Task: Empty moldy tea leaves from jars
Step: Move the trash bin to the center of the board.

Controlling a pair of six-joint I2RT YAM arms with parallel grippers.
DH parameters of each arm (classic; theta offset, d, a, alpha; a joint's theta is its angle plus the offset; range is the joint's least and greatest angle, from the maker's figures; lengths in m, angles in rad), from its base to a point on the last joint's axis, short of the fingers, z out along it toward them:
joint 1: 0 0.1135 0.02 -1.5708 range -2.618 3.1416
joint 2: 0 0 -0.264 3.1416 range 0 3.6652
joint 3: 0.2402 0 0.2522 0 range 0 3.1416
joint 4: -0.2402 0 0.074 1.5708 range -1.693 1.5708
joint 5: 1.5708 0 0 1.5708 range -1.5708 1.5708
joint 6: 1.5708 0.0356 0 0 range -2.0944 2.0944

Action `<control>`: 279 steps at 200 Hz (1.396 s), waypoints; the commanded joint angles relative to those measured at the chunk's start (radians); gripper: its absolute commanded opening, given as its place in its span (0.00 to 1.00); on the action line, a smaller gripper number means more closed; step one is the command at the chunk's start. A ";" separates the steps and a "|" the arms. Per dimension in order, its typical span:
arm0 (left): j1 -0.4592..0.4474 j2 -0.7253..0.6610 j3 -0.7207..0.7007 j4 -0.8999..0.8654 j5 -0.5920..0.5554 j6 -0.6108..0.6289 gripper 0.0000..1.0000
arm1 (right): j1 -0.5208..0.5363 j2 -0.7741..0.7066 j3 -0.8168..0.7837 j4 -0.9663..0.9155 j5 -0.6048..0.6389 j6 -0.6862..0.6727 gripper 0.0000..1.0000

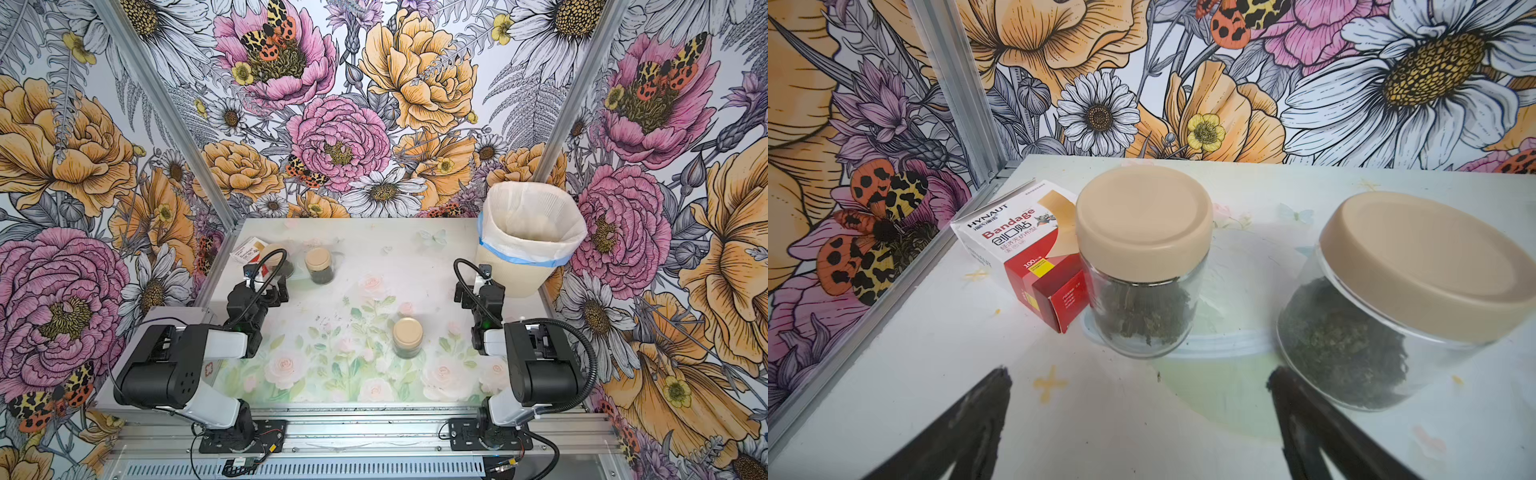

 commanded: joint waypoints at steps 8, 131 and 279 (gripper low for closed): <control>0.009 -0.006 0.007 0.019 0.020 0.002 0.99 | 0.001 -0.010 0.019 0.019 -0.006 0.013 1.00; 0.042 -0.005 0.012 0.011 0.089 -0.017 0.99 | 0.001 -0.010 0.017 0.021 -0.007 0.014 1.00; -0.051 -0.346 0.063 -0.386 -0.092 -0.032 0.99 | 0.110 -0.272 0.036 -0.289 -0.047 -0.065 1.00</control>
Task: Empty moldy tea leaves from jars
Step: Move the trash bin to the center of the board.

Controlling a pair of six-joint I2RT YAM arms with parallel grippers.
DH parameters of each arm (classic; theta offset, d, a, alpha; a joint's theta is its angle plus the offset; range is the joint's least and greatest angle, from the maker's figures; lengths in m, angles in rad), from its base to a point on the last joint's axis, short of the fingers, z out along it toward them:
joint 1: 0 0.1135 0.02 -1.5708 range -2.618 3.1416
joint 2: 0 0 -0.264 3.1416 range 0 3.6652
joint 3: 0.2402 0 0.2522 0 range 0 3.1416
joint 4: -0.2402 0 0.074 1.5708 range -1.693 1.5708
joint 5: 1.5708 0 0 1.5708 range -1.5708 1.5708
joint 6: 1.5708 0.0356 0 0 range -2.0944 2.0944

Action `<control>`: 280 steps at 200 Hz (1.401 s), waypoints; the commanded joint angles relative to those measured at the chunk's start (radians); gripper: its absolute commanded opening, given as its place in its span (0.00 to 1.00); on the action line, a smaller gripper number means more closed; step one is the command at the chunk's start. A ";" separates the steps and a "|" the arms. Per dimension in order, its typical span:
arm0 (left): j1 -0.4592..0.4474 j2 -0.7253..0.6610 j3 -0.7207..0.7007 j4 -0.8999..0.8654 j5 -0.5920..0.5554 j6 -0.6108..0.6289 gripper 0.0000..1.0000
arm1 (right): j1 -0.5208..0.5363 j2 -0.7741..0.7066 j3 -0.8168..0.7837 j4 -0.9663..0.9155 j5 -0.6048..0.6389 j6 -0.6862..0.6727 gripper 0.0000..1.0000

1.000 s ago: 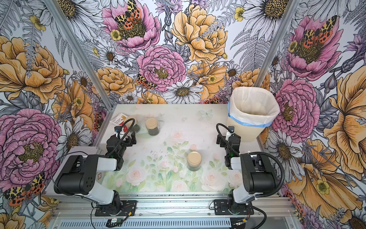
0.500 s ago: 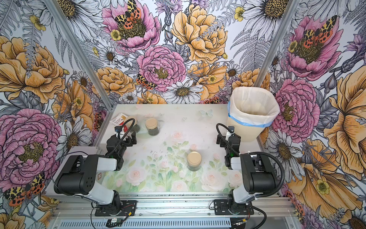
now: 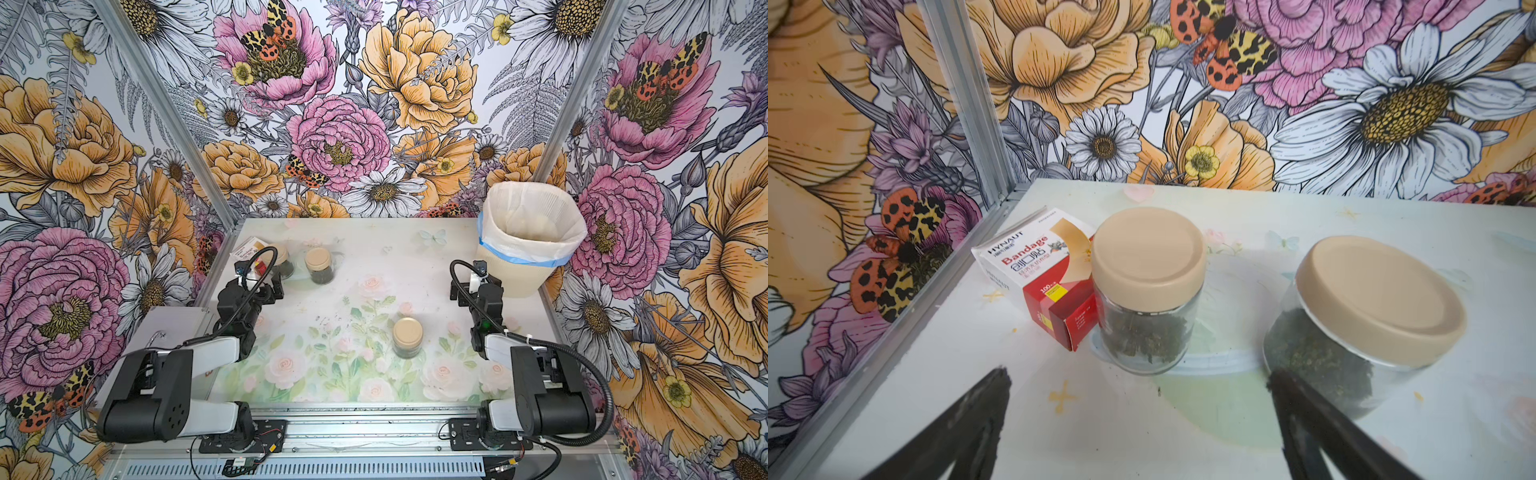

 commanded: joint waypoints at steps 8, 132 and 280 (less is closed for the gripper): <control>-0.075 -0.157 0.062 -0.257 -0.117 -0.028 0.99 | 0.058 -0.107 0.041 -0.212 0.005 -0.013 1.00; -0.223 -0.447 0.347 -0.817 0.082 -0.350 0.99 | 0.178 -0.373 0.820 -1.340 0.133 0.162 0.99; -0.205 -0.380 0.390 -0.910 0.236 -0.310 0.99 | -0.019 0.406 1.773 -1.837 0.170 0.112 0.78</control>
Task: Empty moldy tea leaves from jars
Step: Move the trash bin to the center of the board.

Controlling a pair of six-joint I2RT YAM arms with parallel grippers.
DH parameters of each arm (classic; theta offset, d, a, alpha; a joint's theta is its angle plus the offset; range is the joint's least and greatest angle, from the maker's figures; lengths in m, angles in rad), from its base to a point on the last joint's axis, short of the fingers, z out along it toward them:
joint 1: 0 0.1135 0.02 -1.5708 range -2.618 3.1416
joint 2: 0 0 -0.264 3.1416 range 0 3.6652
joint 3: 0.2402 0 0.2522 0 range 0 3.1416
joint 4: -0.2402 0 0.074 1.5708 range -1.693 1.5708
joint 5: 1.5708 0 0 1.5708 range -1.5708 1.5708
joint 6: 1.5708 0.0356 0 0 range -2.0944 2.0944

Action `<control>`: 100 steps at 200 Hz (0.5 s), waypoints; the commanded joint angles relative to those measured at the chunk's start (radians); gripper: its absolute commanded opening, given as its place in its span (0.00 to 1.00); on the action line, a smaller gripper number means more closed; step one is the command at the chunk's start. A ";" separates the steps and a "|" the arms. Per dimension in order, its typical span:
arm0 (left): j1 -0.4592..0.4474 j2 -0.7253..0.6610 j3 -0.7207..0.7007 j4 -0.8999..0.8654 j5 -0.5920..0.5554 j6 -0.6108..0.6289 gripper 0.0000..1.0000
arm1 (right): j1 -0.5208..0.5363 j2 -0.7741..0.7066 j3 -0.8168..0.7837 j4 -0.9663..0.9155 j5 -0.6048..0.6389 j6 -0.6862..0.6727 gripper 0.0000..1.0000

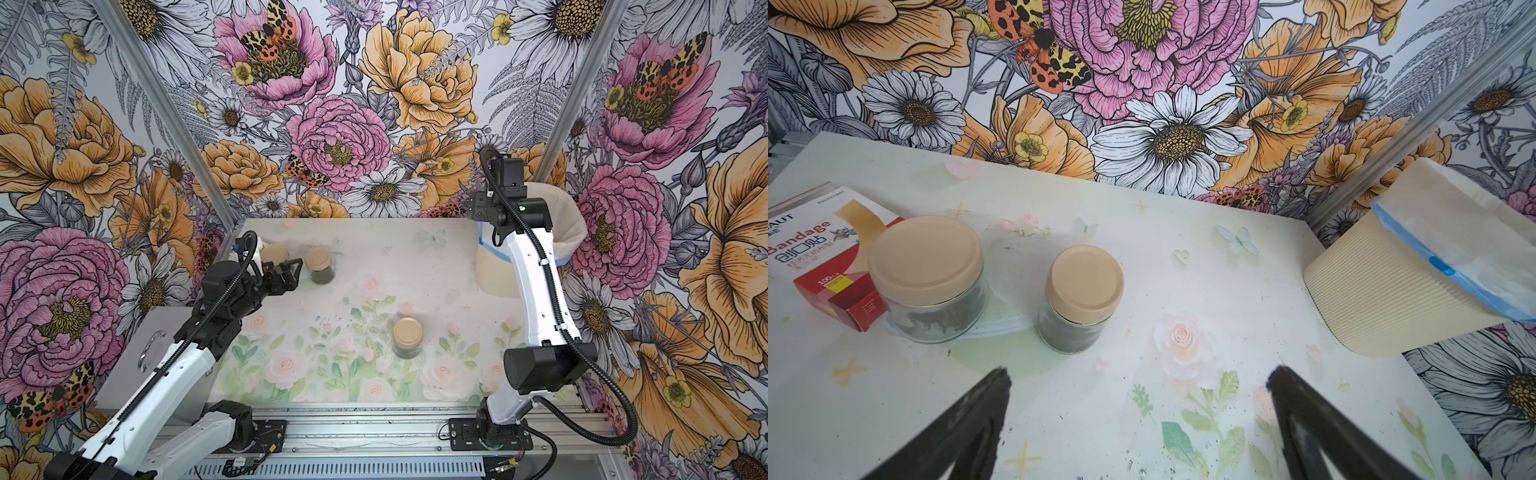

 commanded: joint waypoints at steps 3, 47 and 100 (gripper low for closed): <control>0.011 -0.003 -0.009 -0.009 0.043 0.020 0.99 | -0.030 0.099 0.106 -0.097 -0.057 -0.024 0.77; 0.016 0.009 -0.009 0.003 0.056 0.014 0.99 | -0.074 0.244 0.241 -0.164 -0.122 -0.039 0.65; 0.024 0.027 -0.007 0.009 0.066 0.008 0.99 | -0.104 0.346 0.291 -0.214 -0.182 -0.033 0.46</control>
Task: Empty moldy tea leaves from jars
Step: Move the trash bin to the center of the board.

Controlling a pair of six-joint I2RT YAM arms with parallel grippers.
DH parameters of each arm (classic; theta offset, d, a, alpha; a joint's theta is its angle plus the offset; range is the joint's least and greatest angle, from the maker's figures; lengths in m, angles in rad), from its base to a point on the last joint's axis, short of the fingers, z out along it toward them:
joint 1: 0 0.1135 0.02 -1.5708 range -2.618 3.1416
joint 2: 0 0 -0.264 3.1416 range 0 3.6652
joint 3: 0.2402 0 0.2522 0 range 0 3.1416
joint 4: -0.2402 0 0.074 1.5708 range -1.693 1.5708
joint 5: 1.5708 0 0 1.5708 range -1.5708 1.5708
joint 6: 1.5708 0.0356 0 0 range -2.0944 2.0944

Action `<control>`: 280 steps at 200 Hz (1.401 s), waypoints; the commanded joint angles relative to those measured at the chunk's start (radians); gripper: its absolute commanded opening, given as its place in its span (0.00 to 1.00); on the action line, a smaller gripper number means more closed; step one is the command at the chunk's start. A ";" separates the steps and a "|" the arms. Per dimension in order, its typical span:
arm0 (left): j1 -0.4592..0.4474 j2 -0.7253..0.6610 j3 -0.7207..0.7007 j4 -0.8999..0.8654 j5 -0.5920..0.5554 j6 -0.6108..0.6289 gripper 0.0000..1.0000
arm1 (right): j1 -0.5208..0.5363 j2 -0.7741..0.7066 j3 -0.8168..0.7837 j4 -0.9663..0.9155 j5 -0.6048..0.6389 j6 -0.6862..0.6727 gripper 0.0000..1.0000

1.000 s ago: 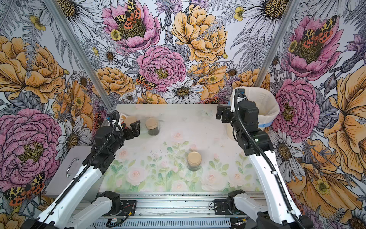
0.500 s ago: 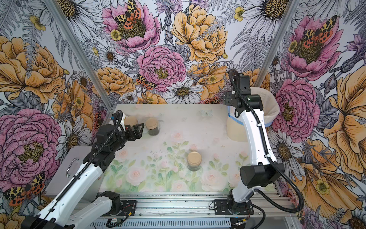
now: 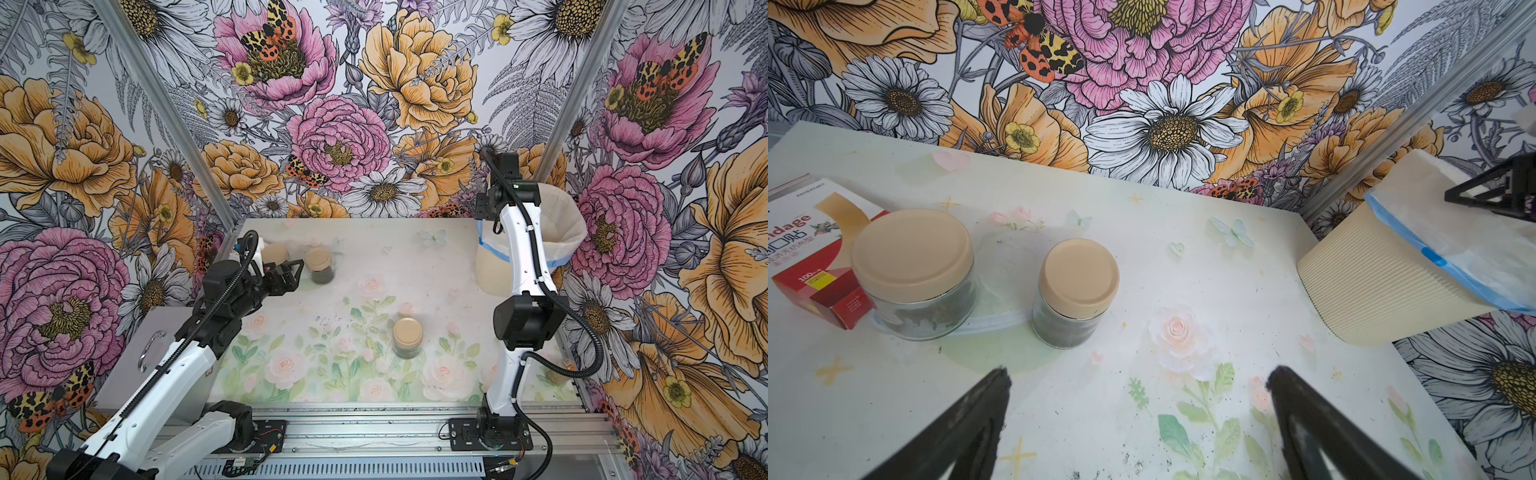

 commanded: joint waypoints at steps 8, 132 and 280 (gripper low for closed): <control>0.011 0.010 -0.005 0.008 0.028 0.008 0.99 | -0.017 0.034 0.041 -0.048 -0.066 0.000 0.42; 0.042 0.018 -0.006 0.021 0.057 -0.016 0.99 | -0.003 -0.015 0.033 -0.065 -0.075 -0.001 0.00; 0.022 0.031 0.000 -0.037 -0.022 -0.010 0.99 | 0.493 0.086 0.301 -0.117 0.008 0.010 0.00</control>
